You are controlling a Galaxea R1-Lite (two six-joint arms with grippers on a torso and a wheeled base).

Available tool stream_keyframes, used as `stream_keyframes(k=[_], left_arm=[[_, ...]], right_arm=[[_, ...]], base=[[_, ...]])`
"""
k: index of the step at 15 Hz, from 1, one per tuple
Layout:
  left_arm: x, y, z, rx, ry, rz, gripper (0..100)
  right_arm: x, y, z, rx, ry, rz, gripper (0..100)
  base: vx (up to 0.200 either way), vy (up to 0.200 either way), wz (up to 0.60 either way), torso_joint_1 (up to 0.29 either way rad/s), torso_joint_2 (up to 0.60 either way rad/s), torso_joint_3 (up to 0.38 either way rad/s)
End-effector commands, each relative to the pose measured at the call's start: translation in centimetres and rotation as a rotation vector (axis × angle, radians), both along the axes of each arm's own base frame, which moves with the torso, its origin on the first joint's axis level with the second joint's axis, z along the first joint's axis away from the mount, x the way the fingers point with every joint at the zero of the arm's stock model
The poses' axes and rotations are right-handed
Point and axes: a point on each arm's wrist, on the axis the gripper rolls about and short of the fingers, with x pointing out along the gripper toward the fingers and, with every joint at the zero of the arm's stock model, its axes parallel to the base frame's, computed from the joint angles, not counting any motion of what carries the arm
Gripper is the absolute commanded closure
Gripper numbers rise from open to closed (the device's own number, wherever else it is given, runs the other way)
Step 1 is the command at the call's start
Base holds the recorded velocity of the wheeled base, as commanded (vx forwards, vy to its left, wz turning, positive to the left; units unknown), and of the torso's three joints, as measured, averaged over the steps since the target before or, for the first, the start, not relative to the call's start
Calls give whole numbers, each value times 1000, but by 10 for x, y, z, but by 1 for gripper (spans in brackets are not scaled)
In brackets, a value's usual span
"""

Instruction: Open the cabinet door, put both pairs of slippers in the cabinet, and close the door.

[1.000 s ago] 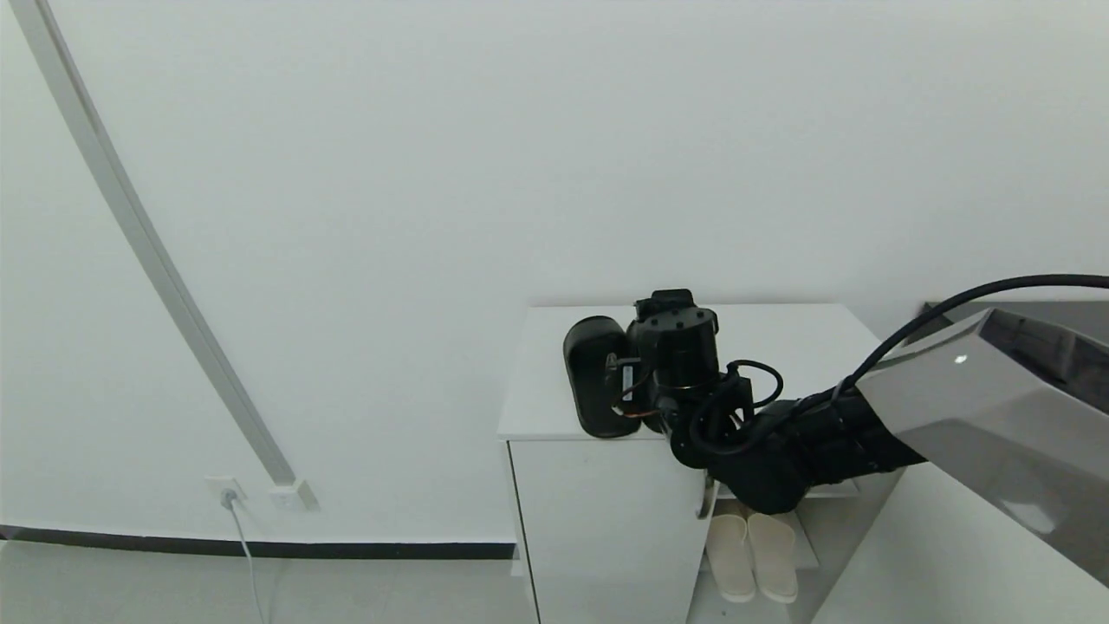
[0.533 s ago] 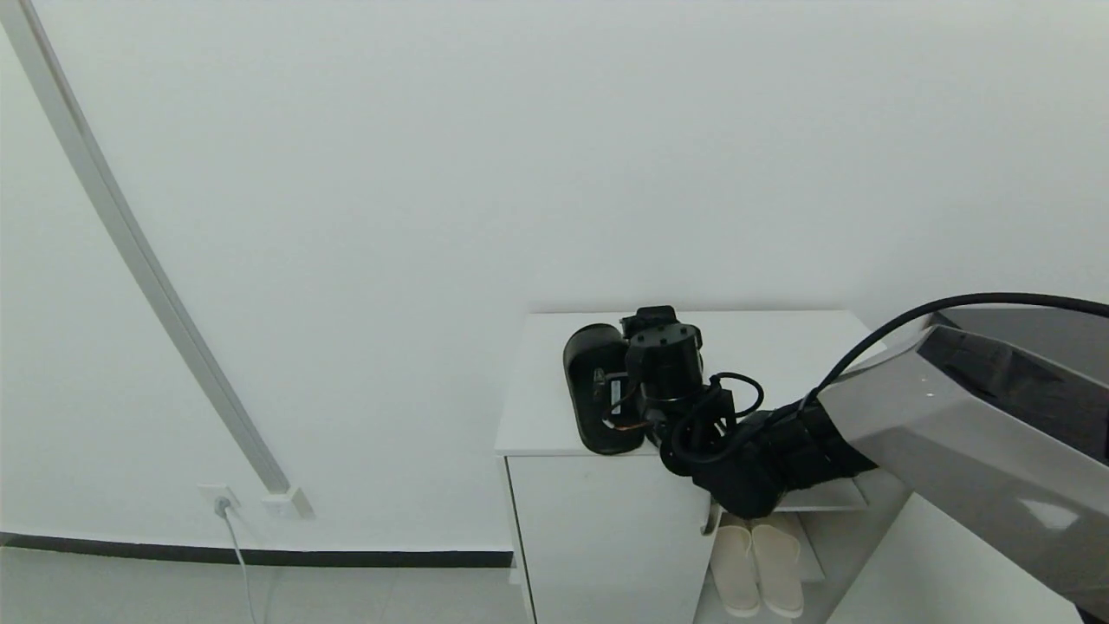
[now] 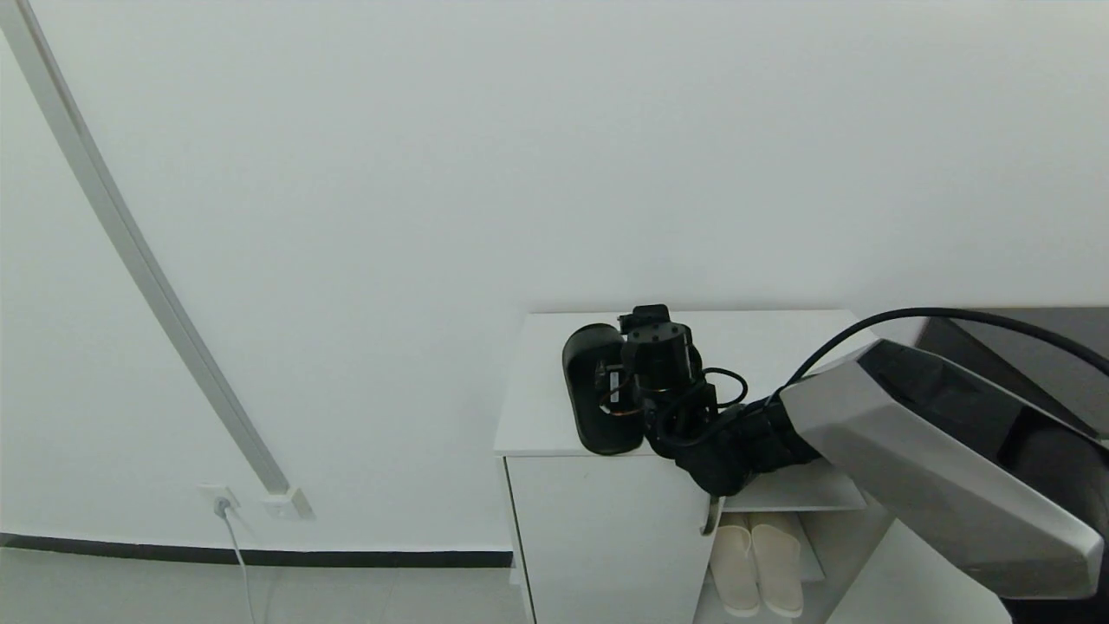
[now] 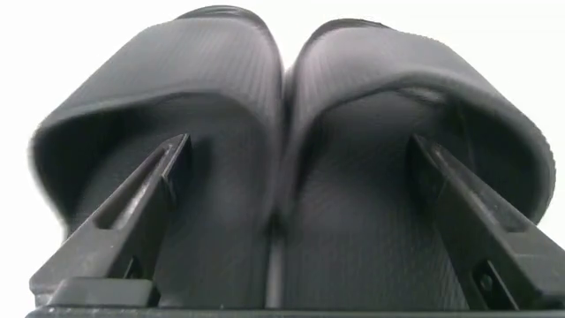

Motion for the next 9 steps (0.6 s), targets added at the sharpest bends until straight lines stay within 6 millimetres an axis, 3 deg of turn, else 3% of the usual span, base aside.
stream_keyframes(k=[1, 5, 6, 9], left_arm=[[0, 0, 0, 0, 0, 1, 100], [0, 0, 0, 0, 0, 1, 100], [0, 0, 0, 0, 0, 1, 100], [0, 0, 0, 0, 0, 0, 100]], right_arm=[[8, 0, -11, -8, 7, -10, 0], [9, 0, -10, -4, 1, -11, 0], [9, 0, -10, -4, 1, -11, 100], [9, 0, -10, -4, 1, -11, 100]], base=[[0, 0, 0, 0, 0, 0], [0, 0, 0, 0, 0, 0], [0, 0, 0, 0, 0, 0], [0, 0, 0, 0, 0, 0]])
